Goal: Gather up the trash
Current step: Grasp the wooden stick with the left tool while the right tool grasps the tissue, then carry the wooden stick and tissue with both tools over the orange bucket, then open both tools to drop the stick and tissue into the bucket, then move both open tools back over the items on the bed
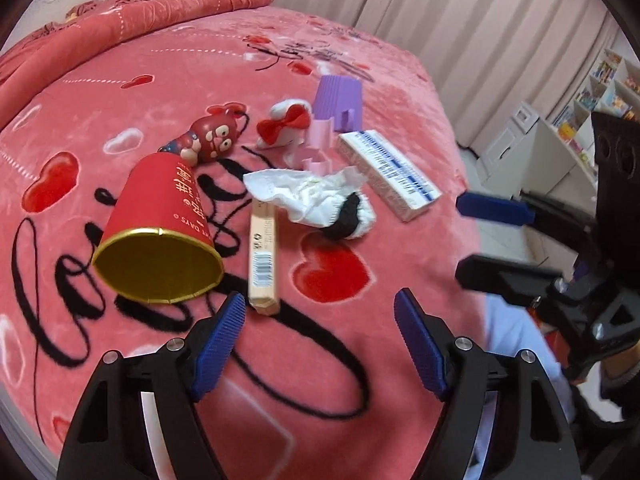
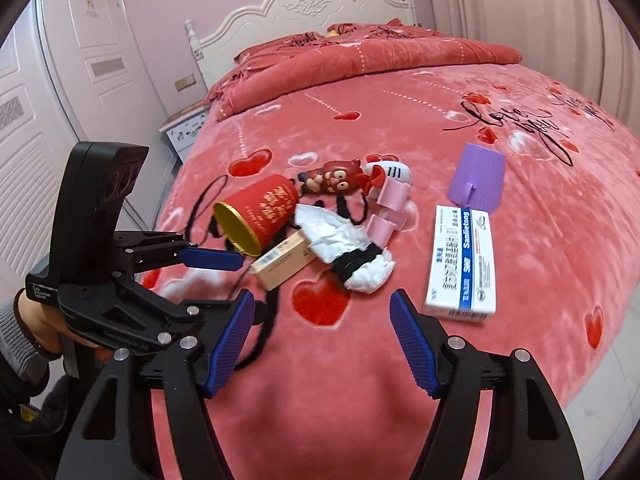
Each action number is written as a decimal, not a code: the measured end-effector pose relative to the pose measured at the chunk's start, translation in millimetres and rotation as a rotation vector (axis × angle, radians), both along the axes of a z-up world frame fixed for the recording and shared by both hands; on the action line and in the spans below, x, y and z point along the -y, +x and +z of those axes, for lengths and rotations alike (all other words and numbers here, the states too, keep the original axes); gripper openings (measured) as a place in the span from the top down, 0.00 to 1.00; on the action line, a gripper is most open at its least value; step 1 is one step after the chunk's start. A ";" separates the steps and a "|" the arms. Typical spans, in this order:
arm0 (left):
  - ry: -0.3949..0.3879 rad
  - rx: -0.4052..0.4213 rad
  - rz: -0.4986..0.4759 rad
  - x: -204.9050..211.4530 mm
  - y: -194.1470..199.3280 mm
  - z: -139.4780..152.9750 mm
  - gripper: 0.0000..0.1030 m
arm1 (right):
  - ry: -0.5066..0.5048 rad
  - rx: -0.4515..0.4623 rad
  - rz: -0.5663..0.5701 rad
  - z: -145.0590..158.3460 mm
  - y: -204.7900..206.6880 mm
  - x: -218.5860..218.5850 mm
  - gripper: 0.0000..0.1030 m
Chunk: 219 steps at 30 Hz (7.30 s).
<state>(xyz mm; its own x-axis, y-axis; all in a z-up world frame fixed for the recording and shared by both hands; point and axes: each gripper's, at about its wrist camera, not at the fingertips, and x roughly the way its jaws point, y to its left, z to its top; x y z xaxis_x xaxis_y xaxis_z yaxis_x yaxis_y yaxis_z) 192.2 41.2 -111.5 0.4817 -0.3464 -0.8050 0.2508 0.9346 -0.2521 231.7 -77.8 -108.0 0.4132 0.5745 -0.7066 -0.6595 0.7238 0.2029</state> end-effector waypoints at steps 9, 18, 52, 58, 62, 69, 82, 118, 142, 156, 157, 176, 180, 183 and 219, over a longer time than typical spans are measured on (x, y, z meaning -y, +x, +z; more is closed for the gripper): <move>0.013 -0.043 -0.025 1.8 19.8 -16.1 0.36 | -0.067 -0.021 0.048 -30.8 40.9 -17.6 0.40; -0.016 -0.053 -0.027 -6.7 32.5 -24.9 0.50 | -0.101 -0.050 0.082 -55.8 66.4 -38.9 0.50; 0.040 -0.008 -0.060 25.7 -123.3 25.2 0.83 | 0.069 -0.096 -0.032 -8.9 -121.2 54.2 0.60; 0.041 0.019 -0.080 43.8 -154.0 37.0 0.83 | 0.105 -0.074 -0.054 5.8 -161.6 76.6 0.60; 0.051 0.036 -0.100 57.8 -162.2 42.2 0.83 | 0.119 -0.061 -0.079 9.8 -176.6 90.8 0.60; 0.085 -0.027 -0.122 77.6 -162.2 15.2 0.89 | 0.153 -0.072 -0.128 8.6 -190.3 117.6 0.60; 0.126 -0.058 -0.117 92.5 -168.0 6.7 0.89 | 0.163 -0.070 -0.129 4.5 -193.2 133.7 0.60; 0.188 0.040 -0.831 389.4 -88.3 21.4 0.89 | 0.223 -0.039 -0.842 -22.8 -234.5 434.2 0.60; 0.209 -0.088 -0.992 505.6 -38.0 -42.1 0.89 | 0.190 -0.157 -1.035 -90.9 -203.3 526.1 0.59; 0.233 -0.137 -1.007 526.1 -29.5 -62.4 0.89 | 0.182 -0.212 -1.108 -116.0 -191.7 539.7 0.37; 0.239 -0.137 -1.006 526.6 -29.0 -63.2 0.89 | 0.185 -0.212 -1.107 -115.7 -192.4 539.6 0.37; 0.231 -0.092 -0.969 511.2 -23.6 -48.3 0.57 | 0.208 -0.187 -1.098 -91.3 -196.5 527.5 0.37; 0.222 -0.071 -0.932 492.0 -13.5 -38.2 0.57 | 0.203 -0.168 -1.071 -77.4 -191.4 512.7 0.37; 0.209 -0.058 -0.889 472.4 -5.7 -28.5 0.57 | 0.206 -0.149 -1.036 -64.7 -184.7 496.7 0.37; 0.108 0.069 -0.276 179.2 52.3 53.1 0.37 | 0.185 -0.024 -0.466 29.1 -11.1 195.2 0.33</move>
<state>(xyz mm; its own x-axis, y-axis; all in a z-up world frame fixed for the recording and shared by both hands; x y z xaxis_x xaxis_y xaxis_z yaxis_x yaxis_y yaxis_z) 244.6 -138.0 -58.4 0.4363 -0.3859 -0.8129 0.5124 0.8491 -0.1281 220.6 -273.0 -78.9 0.6406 0.4496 -0.6224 -0.2685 0.8906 0.3670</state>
